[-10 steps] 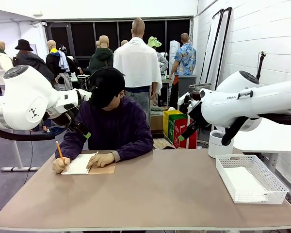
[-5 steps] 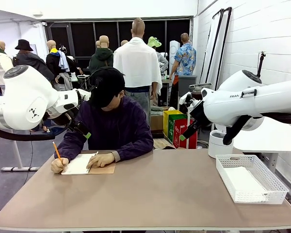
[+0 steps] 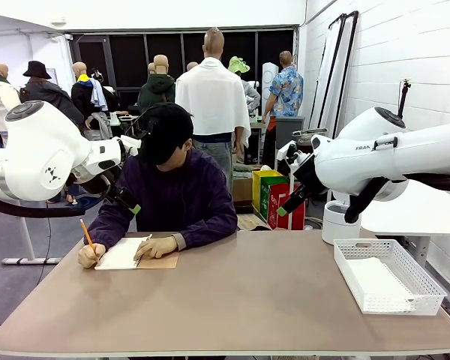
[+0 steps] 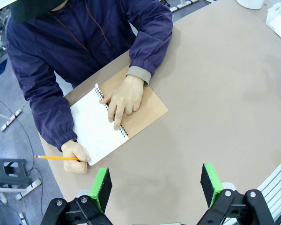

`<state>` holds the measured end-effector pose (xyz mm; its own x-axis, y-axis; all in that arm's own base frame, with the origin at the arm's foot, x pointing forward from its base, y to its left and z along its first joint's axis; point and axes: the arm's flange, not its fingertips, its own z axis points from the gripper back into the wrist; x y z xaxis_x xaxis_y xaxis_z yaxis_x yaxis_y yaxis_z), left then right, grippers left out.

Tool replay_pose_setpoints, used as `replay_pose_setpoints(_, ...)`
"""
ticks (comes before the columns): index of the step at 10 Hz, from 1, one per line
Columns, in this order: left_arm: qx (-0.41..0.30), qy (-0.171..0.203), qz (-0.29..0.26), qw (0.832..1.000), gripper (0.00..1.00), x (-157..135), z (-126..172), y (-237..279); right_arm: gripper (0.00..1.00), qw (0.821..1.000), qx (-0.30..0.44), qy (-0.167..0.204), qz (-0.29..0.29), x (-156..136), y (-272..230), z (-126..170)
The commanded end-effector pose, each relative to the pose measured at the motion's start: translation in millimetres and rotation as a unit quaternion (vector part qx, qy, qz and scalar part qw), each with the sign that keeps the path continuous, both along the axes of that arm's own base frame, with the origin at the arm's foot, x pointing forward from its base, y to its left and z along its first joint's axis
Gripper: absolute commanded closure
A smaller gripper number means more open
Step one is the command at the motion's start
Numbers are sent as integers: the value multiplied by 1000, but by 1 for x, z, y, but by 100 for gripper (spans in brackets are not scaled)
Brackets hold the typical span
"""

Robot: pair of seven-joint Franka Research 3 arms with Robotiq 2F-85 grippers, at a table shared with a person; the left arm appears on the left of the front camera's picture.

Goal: Sort the paper based on its condition.
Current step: If a person hands you a paper, place it in the Organizing basket , and if it's crumpled, put it in the Trash can.

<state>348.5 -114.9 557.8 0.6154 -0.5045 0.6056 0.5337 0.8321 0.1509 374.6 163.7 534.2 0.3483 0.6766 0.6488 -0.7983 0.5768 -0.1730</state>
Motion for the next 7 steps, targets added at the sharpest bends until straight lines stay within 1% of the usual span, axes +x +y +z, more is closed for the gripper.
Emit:
replay_pose_setpoints(1, -2, -1, 0, 1000, 0, 1, 0, 1, 0, 1000, 0, -4, -1, 0, 0, -1)
replay_pose_setpoints(7, -2, -1, 0, 1000, 0, 1, 0, 1, 0, 1000, 0, -4, -1, 0, 0, -1)
